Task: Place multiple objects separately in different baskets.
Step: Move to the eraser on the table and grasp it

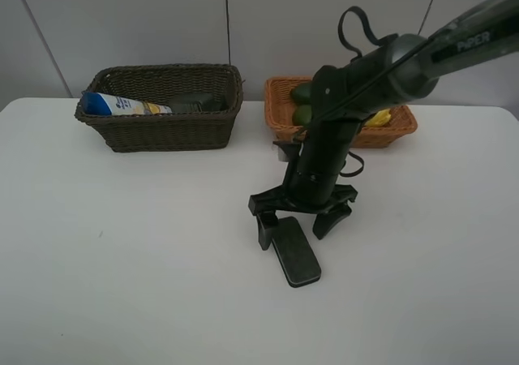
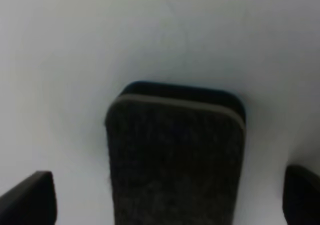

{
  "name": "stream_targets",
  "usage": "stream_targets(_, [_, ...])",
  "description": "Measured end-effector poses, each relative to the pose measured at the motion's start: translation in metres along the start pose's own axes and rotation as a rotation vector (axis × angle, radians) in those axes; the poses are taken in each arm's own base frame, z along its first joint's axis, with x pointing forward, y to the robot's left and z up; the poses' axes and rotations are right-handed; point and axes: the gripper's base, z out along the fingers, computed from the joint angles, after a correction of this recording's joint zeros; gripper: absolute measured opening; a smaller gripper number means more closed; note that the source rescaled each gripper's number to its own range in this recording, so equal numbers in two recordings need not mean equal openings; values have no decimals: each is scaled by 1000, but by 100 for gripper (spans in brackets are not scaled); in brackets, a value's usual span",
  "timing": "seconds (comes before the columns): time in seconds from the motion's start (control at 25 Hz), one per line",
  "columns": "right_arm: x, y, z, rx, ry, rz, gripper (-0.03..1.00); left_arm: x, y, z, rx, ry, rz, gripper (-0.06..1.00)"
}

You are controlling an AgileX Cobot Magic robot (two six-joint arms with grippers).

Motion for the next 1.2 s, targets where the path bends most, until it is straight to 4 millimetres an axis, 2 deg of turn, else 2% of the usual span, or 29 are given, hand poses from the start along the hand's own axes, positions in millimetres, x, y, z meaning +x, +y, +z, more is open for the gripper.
stream_targets(0.52, [-2,4,9,33,8,-18,100,0,0,0,0,0,0,100])
stream_targets(0.72, [-2,3,9,53,7,-37,96,0,0,0,0,0,0,100])
stream_targets(0.8, [-2,3,9,62,6,-44,89,0,0,0,0,0,0,100])
stream_targets(0.88, [-2,1,9,77,5,-56,75,0,0,0,0,0,0,100])
stream_targets(1.04, [-4,-2,11,108,-2,-80,27,0,0,0,0,0,0,100])
stream_targets(1.2, [-4,-3,11,110,-3,-82,26,0,0,0,0,0,0,100])
